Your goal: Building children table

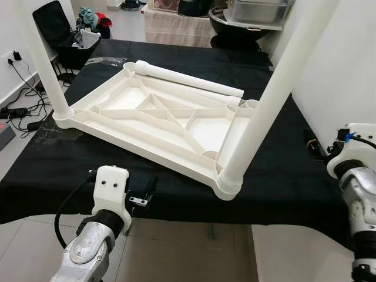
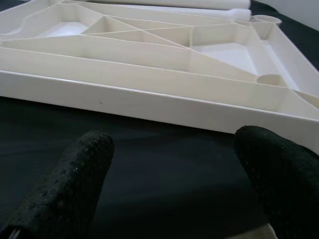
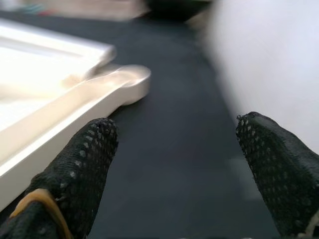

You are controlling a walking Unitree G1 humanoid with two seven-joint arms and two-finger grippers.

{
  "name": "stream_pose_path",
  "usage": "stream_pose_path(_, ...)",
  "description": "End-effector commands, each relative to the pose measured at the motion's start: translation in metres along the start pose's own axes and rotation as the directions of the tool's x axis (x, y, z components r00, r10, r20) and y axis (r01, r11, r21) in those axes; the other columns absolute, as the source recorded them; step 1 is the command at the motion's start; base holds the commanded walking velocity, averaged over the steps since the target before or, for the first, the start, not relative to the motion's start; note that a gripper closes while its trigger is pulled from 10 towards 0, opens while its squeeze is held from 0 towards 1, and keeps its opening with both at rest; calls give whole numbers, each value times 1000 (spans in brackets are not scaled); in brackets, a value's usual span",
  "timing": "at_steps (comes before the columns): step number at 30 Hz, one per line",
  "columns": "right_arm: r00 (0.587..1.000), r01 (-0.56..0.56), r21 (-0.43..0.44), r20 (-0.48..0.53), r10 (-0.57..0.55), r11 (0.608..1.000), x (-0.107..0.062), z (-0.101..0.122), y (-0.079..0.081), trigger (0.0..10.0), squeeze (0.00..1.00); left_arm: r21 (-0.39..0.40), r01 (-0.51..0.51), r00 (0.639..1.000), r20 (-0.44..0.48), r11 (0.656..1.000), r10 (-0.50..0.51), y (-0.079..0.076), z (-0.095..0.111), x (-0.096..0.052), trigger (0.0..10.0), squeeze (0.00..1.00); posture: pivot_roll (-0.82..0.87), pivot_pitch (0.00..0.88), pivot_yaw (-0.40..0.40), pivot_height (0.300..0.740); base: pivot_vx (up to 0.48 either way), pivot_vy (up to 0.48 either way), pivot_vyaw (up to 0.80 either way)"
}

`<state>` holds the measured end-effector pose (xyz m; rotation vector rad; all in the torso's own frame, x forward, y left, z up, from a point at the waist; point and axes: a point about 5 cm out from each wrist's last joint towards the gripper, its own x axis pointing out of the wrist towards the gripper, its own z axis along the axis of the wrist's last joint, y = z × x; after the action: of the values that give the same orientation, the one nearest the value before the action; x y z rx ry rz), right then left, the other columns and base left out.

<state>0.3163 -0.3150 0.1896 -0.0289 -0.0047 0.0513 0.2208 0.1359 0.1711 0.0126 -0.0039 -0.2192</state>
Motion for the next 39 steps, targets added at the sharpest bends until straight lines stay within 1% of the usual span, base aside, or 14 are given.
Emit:
stream_pose_path(1,992,-116,29,-47,117,993,-6,-10,3,10000,0,-12,15,1000,-27,1000,-15,-2,-7,-2,10000,0,85,168,-100,740,0,0,0)
stream_pose_path(4,980,-191,50,-56,193,980,-11,-13,4,10000,0,-14,20,999,-31,1000,-21,-3,-8,-2,10000,0,85,167,-100,740,0,0,0)
stream_pose_path(8,888,-435,183,-76,454,882,-38,-25,1,10000,0,-22,40,998,-37,999,-41,-6,-10,-4,10000,0,88,164,-103,740,0,0,0)
stream_pose_path(13,826,-533,242,-58,560,811,-51,-28,5,10000,0,-14,36,998,-42,999,-37,-7,-13,-5,10000,0,85,162,-99,740,0,0,0)
stream_pose_path(15,826,-533,242,-58,560,811,-51,-28,5,10000,0,-14,36,998,-42,999,-37,-7,-13,-5,10000,0,85,162,-99,740,0,0,0)
stream_pose_path(16,756,-627,261,-21,654,734,-61,-27,24,10000,137,-18,52,997,-51,999,-52,-10,-16,-6,10000,0,86,161,-95,740,0,0,0)
stream_pose_path(19,730,-658,265,-3,683,705,-65,-25,31,10000,137,-20,59,997,-55,998,-60,-11,-17,-6,10000,0,86,161,-95,740,0,0,0)
stream_pose_path(20,713,-682,262,34,700,682,-66,-20,38,10000,1000,-17,68,996,-58,998,-69,-12,-18,-7,10000,0,85,162,-91,740,0,0,0)
stream_pose_path(27,688,-724,202,145,711,659,-63,-2,50,10000,1000,-12,76,995,-64,997,-77,-14,-20,-7,10000,0,83,167,-90,740,0,0,0)
stream_pose_path(29,698,-716,168,147,701,678,-61,-1,52,10000,1000,-13,76,995,-64,997,-76,-14,-20,-7,10000,0,83,167,-93,740,0,0,0)
stream_pose_path(30,696,-718,142,151,702,681,-61,1,55,10000,180,-13,75,995,-63,997,-75,-14,-20,-7,10000,0,83,169,-92,740,0,0,0)
stream_pose_path(31,696,-718,142,151,702,681,-61,1,55,10000,180,-13,75,995,-63,997,-75,-14,-20,-7,10000,0,83,169,-92,740,0,0,0)
stream_pose_path(32,687,-726,125,159,709,676,-62,3,59,10000,0,-13,75,995,-62,997,-76,-14,-20,-7,10000,0,84,170,-93,740,0,0,0)
stream_pose_path(39,637,-770,118,209,742,627,-69,12,74,10000,0,-11,77,995,-59,997,-77,-14,-20,-8,10000,0,83,174,-90,740,0,0,0)
